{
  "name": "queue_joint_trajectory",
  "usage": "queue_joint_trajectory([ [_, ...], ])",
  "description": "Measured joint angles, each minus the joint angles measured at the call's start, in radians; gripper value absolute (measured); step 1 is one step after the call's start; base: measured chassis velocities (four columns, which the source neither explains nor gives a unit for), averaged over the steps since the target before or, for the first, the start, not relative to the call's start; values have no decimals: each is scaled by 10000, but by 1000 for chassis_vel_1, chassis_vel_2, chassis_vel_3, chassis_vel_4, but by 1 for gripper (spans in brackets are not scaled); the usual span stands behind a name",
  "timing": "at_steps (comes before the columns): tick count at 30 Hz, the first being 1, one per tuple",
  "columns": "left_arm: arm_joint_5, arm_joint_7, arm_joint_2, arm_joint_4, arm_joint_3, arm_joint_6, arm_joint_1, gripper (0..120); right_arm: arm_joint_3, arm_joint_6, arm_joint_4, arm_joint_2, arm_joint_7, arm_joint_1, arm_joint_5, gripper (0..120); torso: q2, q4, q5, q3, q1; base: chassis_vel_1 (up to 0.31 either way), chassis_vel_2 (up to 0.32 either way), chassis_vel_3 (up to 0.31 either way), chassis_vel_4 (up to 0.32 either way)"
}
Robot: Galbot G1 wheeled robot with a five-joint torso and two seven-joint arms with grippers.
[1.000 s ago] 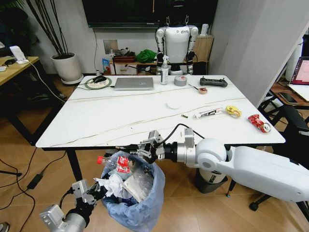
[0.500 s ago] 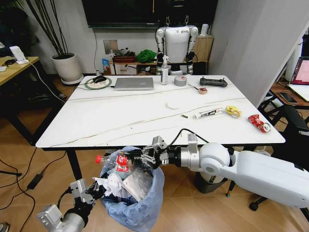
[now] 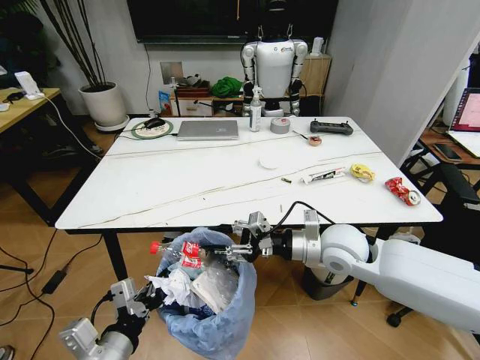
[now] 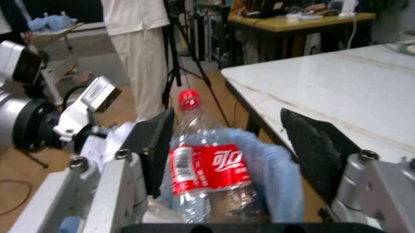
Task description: Pick up the trash bin and place the trash from the table into it.
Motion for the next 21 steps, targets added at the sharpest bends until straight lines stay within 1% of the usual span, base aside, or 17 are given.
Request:
queue_joint_trajectory([
  [1,16,0,-13,0,-2,0,17,0,300,79,-132,49,83,-163,45,68,0,0,-1,0,0,0,0,0,0],
  [2,16,0,-13,0,-2,0,17,0,300,79,-132,49,83,-163,45,68,0,0,-1,0,0,0,0,0,0],
  [3,23,0,-16,0,-2,0,26,0,482,131,-224,83,132,-248,61,71,0,-1,1,0,0,0,0,0,0],
  [4,37,1,-27,0,0,0,42,0,838,218,-424,142,254,-386,95,78,0,1,1,0,0,0,0,0,0],
  [7,48,4,-43,0,4,0,46,0,1524,297,-943,174,525,-450,181,90,0,1,-1,1,0,0,0,0,0],
  [9,48,6,-43,0,5,0,37,0,1771,292,-1234,174,650,-451,192,97,0,0,0,2,0,0,0,0,0],
  [12,49,6,-40,0,5,-1,31,0,1930,259,-1416,185,784,-447,213,99,0,-1,1,2,0,0,0,0,0],
  [15,38,7,-11,-1,-9,-2,31,0,2232,79,-2199,429,1146,-336,308,100,0,-2,2,2,0,0,0,0,0],
  [16,38,7,-11,-1,-9,-2,31,0,2232,79,-2199,429,1146,-336,308,100,0,-2,2,2,0,0,0,0,0],
  [21,-6,9,0,0,-66,-9,31,0,2234,-352,-3536,1107,1878,115,405,100,0,0,-1,2,0,0,0,0,0],
])
